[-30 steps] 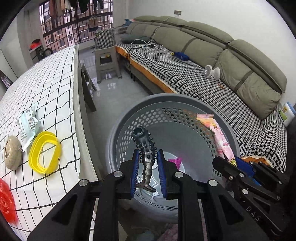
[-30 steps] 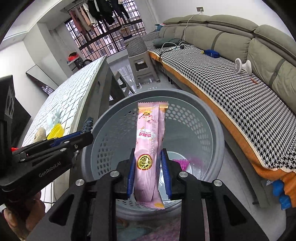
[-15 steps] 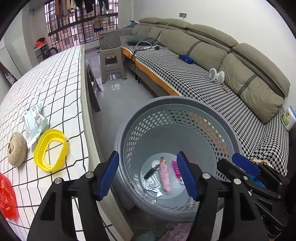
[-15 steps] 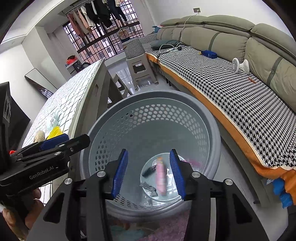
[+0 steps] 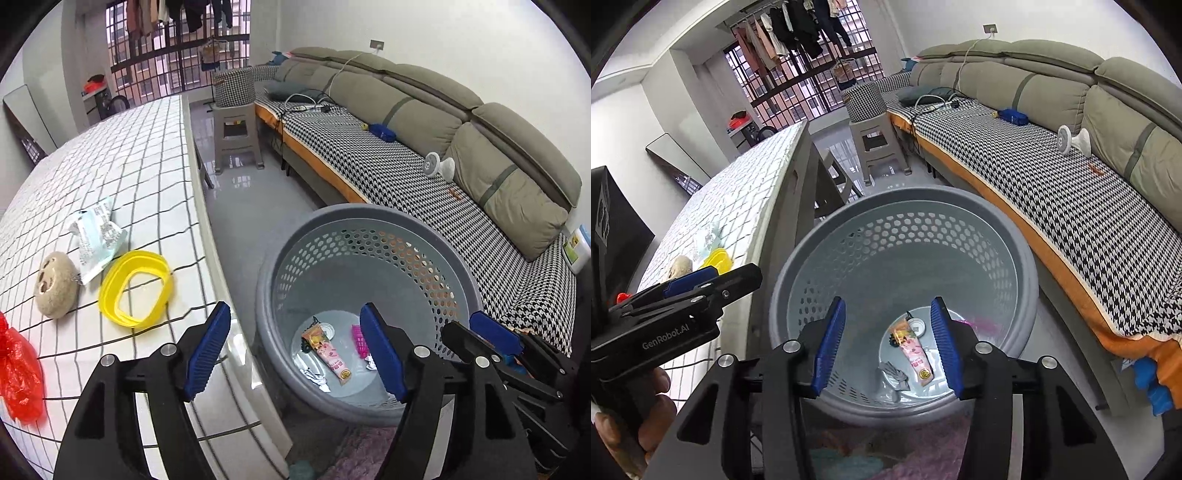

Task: Collect trash
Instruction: 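Move both tools back from the basket toward the table, then close the left gripper on the red plastic bag, then grasp the yellow plastic lid with the right gripper while the left gripper holds the red bag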

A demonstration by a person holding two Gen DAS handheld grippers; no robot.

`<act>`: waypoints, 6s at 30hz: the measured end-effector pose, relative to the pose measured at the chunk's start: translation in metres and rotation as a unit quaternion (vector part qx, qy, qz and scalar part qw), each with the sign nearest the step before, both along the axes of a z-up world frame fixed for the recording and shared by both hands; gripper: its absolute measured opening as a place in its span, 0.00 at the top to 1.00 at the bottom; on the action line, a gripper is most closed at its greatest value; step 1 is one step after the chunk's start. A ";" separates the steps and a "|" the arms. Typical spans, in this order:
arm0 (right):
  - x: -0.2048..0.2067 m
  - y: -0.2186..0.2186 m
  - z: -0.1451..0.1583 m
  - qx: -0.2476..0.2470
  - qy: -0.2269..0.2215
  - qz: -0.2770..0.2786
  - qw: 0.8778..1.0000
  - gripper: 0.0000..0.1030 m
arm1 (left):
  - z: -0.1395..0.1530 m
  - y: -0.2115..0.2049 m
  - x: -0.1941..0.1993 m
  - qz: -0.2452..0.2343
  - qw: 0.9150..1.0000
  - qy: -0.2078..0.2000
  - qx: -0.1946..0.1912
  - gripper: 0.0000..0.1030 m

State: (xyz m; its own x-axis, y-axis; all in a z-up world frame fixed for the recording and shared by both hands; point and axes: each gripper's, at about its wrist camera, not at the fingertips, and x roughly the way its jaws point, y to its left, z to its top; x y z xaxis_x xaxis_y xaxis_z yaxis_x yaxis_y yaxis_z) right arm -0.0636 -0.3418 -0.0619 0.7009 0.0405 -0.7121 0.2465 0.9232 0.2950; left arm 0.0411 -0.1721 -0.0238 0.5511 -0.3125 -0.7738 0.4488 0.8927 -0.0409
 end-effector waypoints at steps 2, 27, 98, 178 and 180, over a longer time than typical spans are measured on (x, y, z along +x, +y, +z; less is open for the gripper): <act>-0.001 0.005 0.004 -0.004 -0.003 0.004 1.000 0.50 | 0.003 0.007 -0.001 0.005 1.000 -0.002 -0.005 0.30; -0.006 0.093 0.061 -0.053 -0.049 0.045 0.996 0.39 | 0.063 0.199 -0.017 0.163 0.983 -0.072 -0.035 0.23; 0.106 0.193 0.026 -0.002 0.007 0.177 0.984 0.32 | -0.009 0.298 0.033 0.259 0.965 0.018 0.026 0.11; 0.164 0.228 -0.008 -0.122 0.088 0.215 0.965 0.33 | 0.026 0.290 0.029 0.219 0.975 -0.023 -0.020 0.90; 0.160 0.226 -0.006 -0.111 0.083 0.216 0.967 0.34 | 0.027 0.284 0.028 0.211 0.977 -0.023 -0.020 0.90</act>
State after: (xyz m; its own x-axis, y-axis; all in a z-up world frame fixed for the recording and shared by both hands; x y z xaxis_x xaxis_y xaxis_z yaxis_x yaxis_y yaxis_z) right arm 0.0965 -0.1155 -0.0677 0.5283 0.1367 -0.8380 -0.1483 0.9866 0.0675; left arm 0.0688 0.1122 0.0032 0.6713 -0.0793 -0.7369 0.0439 0.9968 -0.0672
